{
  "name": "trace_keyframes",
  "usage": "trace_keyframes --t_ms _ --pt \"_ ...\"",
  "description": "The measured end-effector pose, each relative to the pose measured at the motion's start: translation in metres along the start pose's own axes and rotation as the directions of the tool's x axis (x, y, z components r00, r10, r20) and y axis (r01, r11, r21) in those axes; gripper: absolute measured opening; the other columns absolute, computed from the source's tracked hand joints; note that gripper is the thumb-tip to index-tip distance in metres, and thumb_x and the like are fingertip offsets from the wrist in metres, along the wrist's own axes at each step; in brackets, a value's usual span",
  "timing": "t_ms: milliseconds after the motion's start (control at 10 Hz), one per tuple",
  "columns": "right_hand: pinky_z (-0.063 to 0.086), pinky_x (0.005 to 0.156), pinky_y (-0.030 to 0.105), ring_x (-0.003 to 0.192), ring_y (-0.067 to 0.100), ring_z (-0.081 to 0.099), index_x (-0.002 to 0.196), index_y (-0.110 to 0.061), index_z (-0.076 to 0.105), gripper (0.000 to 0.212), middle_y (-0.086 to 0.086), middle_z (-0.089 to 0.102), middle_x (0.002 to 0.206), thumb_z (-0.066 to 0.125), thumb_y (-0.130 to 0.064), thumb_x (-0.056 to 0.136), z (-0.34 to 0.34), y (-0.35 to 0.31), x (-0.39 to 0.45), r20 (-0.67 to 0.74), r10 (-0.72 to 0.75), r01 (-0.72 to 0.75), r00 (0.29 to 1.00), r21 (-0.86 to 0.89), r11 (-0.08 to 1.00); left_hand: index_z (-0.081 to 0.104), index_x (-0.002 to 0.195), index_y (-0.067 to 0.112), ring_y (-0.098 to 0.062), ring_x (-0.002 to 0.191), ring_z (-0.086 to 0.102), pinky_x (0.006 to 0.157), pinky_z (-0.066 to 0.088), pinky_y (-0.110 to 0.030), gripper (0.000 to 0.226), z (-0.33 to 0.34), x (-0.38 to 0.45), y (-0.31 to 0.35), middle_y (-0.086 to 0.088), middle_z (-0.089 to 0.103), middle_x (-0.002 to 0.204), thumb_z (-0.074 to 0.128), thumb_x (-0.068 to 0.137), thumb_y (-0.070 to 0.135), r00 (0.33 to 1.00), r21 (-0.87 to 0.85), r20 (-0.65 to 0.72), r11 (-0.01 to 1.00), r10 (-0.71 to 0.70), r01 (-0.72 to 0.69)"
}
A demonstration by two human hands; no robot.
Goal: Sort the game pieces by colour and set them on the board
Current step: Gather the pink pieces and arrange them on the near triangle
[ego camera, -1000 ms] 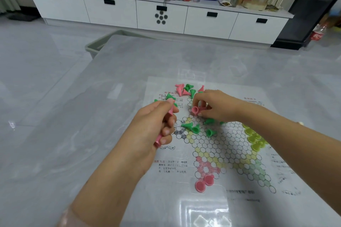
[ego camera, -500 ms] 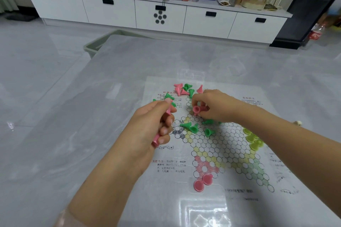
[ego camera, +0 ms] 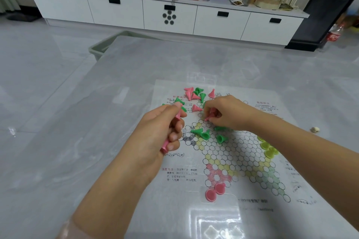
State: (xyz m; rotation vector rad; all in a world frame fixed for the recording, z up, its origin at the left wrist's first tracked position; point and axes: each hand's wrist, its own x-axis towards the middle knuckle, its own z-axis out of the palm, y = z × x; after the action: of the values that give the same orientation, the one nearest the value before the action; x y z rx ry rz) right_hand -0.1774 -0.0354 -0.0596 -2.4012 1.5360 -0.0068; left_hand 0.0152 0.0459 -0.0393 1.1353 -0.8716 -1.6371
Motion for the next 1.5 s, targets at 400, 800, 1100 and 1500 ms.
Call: trace_keyframes --t_ms 400,800,1100,1500 --pt "0.037 0.056 0.005 0.069 -0.002 0.049 0.089 -0.02 0.062 0.004 -0.016 0.051 0.075 0.061 -0.019 0.085 -0.01 0.001 -0.005 -0.134 0.093 -0.064 0.987 0.209 0.976 0.057 0.071 0.011 -0.006 0.037 0.032 0.031 0.025 -0.014 0.023 -0.002 0.005 -0.002 0.004 0.046 0.046 0.051 0.089 0.023 1.0 -0.026 0.004 1.0 -0.016 0.016" --pt "0.049 0.069 0.023 0.075 0.006 0.06 0.085 -0.026 0.063 0.003 -0.008 0.064 0.081 0.063 -0.025 0.082 -0.034 -0.091 -0.047 -0.12 -0.213 0.24 0.97 0.291 0.926 0.06 0.049 0.0 -0.019 0.038 0.055 0.044 0.053 -0.025 0.044 0.008 0.008 -0.011 -0.01 0.058 0.048 0.041 0.087 0.011 0.87 -0.579 0.28 0.652 -0.406 0.49" --pt "0.051 0.075 0.021 0.082 0.001 0.063 0.09 -0.026 0.068 0.018 -0.011 0.068 0.087 0.055 -0.013 0.087 -0.029 -0.088 -0.065 -0.248 -0.078 0.187 0.966 0.453 0.872 0.06 0.083 -0.001 -0.019 0.057 0.057 0.05 0.056 -0.028 0.019 0.01 0.006 -0.014 -0.014 0.061 0.071 0.047 0.086 0.012 0.874 -0.564 0.242 0.672 -0.42 0.48" --pt "0.055 0.064 0.02 0.073 0.017 0.067 0.09 -0.008 0.066 0.019 0.006 0.071 0.078 0.048 -0.005 0.09 0.009 -0.038 -0.106 -0.146 0.51 0.069 0.848 0.984 0.167 0.057 0.076 0.002 -0.013 0.039 0.044 0.033 0.033 -0.02 0.016 0.006 -0.001 -0.011 -0.009 0.058 0.055 0.041 0.073 0.0 0.982 -0.061 0.028 0.981 -0.185 0.187"
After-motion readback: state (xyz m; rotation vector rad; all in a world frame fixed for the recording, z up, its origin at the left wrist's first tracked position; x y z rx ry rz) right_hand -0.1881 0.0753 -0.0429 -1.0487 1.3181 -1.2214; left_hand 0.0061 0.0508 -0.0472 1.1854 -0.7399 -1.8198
